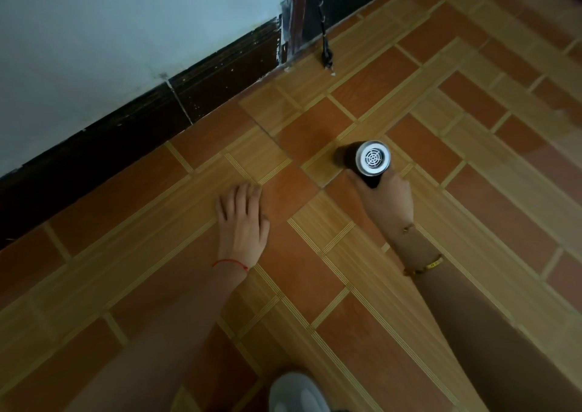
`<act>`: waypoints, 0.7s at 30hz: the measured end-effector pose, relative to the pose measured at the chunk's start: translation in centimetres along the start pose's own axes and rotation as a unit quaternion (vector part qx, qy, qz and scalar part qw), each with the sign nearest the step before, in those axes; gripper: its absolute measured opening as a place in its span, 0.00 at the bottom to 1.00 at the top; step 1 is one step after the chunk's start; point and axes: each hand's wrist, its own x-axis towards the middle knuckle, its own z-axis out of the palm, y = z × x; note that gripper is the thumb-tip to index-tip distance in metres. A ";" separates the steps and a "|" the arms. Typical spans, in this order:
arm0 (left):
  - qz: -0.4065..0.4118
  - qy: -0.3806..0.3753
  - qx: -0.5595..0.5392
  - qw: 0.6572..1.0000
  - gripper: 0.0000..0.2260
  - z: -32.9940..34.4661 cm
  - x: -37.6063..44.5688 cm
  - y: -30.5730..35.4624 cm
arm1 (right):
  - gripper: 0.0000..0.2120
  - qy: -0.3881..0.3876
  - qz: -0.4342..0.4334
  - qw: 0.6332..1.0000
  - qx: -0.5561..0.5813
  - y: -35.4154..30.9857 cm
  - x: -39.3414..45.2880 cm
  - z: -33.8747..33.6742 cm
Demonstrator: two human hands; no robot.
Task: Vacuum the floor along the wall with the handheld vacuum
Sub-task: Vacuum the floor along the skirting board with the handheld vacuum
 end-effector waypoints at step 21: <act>-0.072 -0.012 -0.009 0.997 0.26 -2.4 -4.4 -4.9 | 0.34 -0.060 -0.076 0.995 -0.012 -4.2 -4.6 2.5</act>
